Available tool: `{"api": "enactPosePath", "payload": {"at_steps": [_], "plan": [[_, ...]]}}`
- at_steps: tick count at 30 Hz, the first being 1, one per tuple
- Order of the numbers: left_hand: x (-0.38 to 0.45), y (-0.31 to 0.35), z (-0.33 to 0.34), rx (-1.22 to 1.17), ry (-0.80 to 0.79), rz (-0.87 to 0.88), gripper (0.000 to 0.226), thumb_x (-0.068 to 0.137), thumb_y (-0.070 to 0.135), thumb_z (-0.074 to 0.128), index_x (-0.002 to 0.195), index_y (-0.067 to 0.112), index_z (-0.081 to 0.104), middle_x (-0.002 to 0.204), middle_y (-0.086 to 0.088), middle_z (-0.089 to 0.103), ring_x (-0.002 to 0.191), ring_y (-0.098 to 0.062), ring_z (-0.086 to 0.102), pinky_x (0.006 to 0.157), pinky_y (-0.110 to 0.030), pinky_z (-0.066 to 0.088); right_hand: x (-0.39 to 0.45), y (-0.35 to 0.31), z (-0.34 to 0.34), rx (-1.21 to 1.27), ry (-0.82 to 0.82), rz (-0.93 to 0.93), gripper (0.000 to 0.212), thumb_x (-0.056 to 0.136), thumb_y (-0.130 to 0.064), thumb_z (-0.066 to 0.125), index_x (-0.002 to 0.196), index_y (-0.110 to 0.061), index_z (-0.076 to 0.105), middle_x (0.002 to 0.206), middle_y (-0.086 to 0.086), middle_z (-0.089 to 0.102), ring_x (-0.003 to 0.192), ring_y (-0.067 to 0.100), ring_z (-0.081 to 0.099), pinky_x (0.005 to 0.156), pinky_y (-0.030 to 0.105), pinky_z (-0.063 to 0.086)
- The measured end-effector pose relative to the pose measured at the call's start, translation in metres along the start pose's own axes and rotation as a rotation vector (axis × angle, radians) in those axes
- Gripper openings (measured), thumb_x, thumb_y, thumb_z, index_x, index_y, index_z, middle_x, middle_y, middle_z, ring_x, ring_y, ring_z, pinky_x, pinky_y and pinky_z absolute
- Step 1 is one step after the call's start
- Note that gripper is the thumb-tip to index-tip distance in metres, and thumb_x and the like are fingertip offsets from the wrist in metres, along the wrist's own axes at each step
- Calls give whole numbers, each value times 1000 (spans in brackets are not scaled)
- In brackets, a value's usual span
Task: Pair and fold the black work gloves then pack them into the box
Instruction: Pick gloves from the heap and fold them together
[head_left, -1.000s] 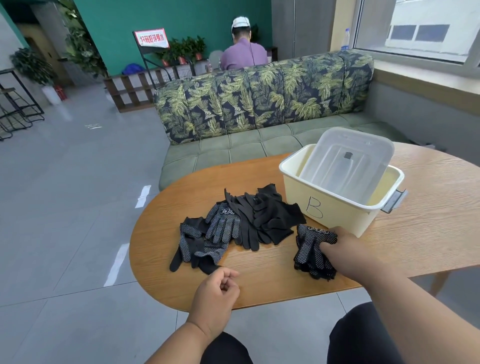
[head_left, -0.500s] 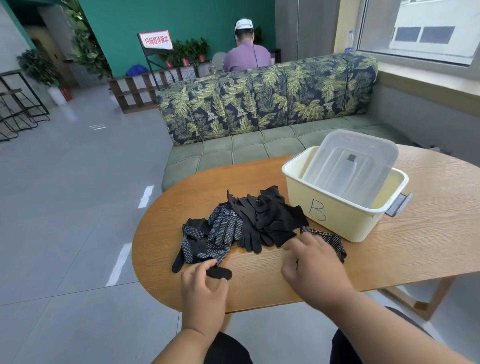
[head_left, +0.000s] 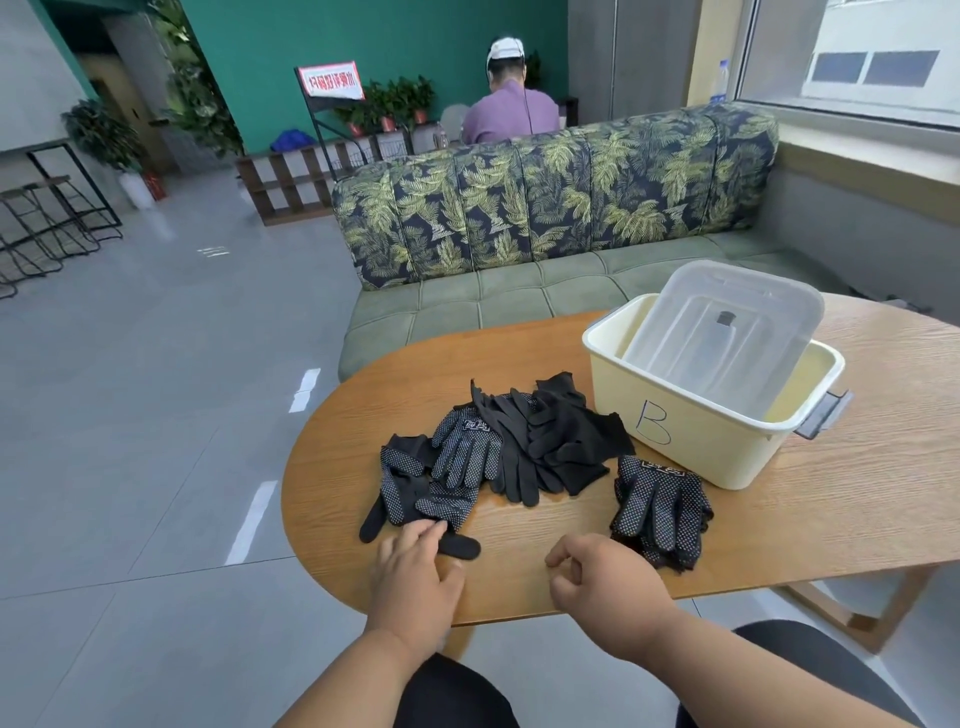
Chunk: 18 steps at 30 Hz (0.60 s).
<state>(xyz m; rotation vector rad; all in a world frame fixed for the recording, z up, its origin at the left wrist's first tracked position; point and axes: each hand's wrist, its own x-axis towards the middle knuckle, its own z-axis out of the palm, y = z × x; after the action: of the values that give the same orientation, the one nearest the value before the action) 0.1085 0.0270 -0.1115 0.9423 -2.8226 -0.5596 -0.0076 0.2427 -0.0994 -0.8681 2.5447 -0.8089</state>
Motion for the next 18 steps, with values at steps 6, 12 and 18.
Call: {"api": "enactPosePath", "payload": {"at_steps": [6,12,18], "plan": [[-5,4,-2,-96,46,85,23,91,48,61,113,46,63,125,28,44,128,-10,37,111,-29,33,-3,-3,5,-55,29,-3,24,88,-38,54,108,-35,66,88,-13,54,88,11,58,79,28,48],[-5,13,3,32,-96,84,57,97,59,47,152,48,38,163,13,27,149,-15,13,124,-41,16,-4,-5,5,-67,35,-19,22,89,-37,54,108,-35,65,85,-15,51,87,10,56,78,28,47],[-9,31,-21,-328,39,38,48,101,38,54,149,39,49,149,20,49,142,-1,34,125,-38,28,-5,-6,2,-88,13,-25,29,89,-40,56,116,-35,64,83,-18,47,86,8,52,79,26,45]]}}
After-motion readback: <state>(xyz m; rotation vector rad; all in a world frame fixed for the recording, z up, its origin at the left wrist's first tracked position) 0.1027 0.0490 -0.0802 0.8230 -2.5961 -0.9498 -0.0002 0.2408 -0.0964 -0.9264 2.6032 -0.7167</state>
